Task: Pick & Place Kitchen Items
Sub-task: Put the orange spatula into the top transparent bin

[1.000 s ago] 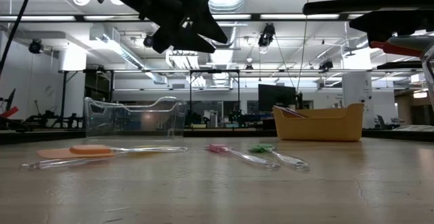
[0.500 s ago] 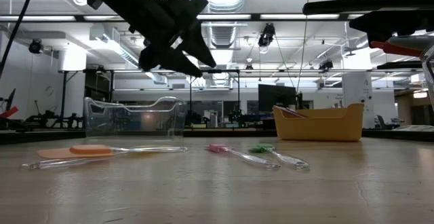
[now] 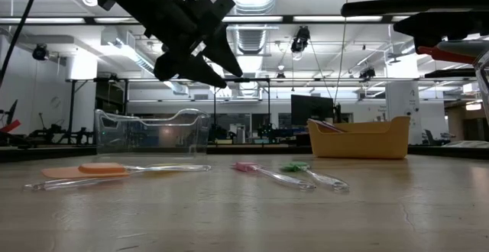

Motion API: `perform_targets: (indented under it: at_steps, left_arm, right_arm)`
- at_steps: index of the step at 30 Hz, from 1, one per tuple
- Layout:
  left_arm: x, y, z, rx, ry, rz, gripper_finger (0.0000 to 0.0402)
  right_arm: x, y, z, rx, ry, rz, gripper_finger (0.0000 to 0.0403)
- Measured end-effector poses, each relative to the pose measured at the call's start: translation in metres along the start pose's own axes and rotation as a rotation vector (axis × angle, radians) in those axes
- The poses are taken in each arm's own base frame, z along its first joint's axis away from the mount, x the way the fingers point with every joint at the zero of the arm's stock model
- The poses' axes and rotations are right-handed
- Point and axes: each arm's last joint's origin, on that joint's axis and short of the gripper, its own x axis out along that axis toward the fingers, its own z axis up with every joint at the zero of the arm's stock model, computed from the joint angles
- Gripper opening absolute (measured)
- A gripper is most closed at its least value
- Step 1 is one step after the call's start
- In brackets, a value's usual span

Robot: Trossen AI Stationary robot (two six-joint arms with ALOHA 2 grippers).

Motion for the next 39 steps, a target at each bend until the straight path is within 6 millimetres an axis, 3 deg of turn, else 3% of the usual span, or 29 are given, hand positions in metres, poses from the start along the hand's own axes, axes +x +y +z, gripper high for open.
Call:
perform_targets:
  at_steps: [39]
  left_arm:
    - [-0.0004,-0.0018,0.0000,0.069,0.004,-0.026,0.0227]
  right_arm:
    - [0.0000,0.0000,0.0000,0.000,0.000,-0.001,0.0009]
